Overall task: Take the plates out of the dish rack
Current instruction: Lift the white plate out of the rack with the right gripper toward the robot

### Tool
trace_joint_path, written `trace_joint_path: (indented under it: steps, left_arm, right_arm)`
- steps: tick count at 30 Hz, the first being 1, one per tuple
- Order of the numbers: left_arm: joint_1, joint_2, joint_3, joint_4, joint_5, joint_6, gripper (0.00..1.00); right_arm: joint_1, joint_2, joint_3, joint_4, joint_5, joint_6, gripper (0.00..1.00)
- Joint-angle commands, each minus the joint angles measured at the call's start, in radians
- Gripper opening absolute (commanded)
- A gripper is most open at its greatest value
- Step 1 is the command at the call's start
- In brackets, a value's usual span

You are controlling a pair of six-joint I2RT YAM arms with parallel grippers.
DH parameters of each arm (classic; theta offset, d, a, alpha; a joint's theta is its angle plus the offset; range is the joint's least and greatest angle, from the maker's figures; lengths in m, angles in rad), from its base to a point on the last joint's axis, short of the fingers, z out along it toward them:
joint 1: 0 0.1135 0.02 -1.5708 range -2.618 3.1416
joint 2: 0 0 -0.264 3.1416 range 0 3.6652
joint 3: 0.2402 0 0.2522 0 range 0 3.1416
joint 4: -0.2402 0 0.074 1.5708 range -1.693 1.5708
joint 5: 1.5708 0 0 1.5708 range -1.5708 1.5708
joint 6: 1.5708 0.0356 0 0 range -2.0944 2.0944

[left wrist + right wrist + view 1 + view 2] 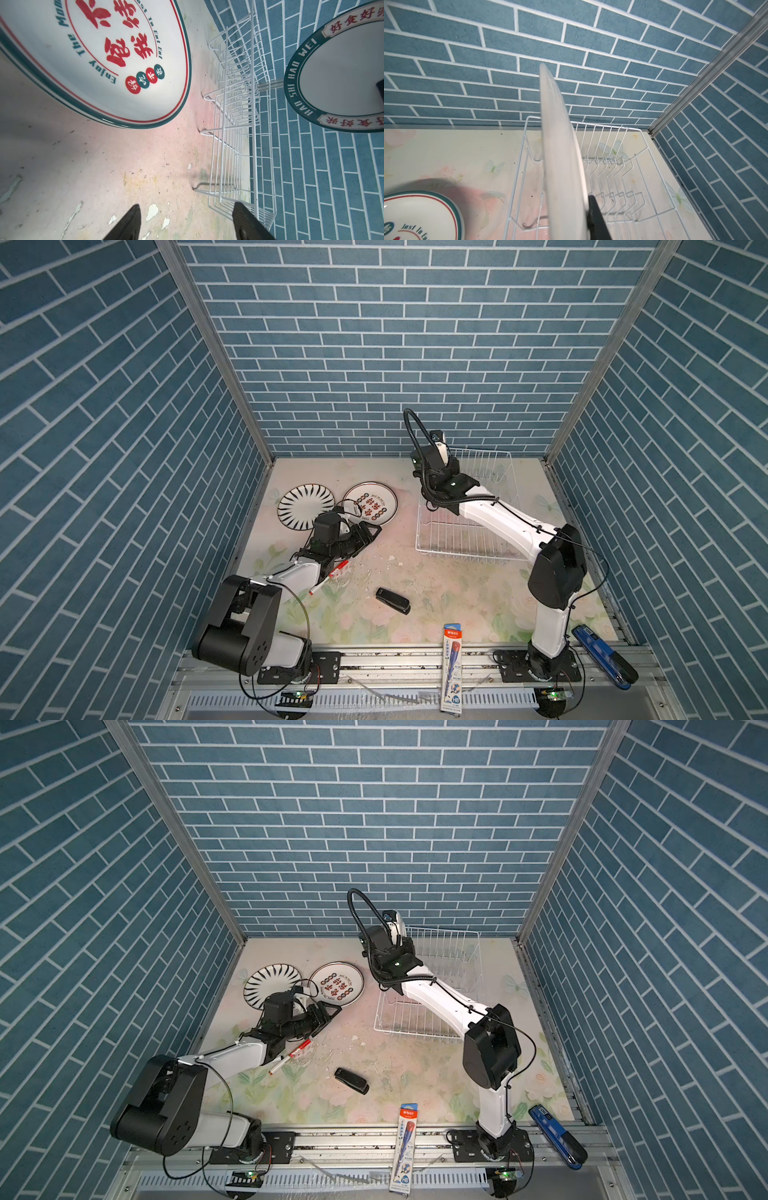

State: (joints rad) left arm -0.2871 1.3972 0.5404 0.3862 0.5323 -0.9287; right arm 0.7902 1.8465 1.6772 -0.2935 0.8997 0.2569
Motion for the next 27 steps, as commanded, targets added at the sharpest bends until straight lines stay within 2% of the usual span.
trace_joint_path:
  steps: [1,10,15,27]
  left_arm:
    - [-0.007,-0.026,0.027,0.017,0.007,-0.018,0.72]
    - [-0.02,-0.099,0.066,-0.02,-0.008,-0.035,0.72]
    - [-0.024,-0.147,0.067,-0.026,-0.024,-0.045,0.73]
    - [-0.027,-0.193,0.046,0.094,-0.029,-0.13,0.76]
  right_arm:
    - [0.006,-0.134,-0.118,0.14,-0.055,0.036,0.04]
    - [0.005,-0.372,-0.423,0.312,-0.239,0.172,0.01]
    - [0.004,-0.48,-0.588,0.481,-0.348,0.209,0.0]
    - [0.0,-0.553,-0.782,0.69,-0.529,0.454,0.0]
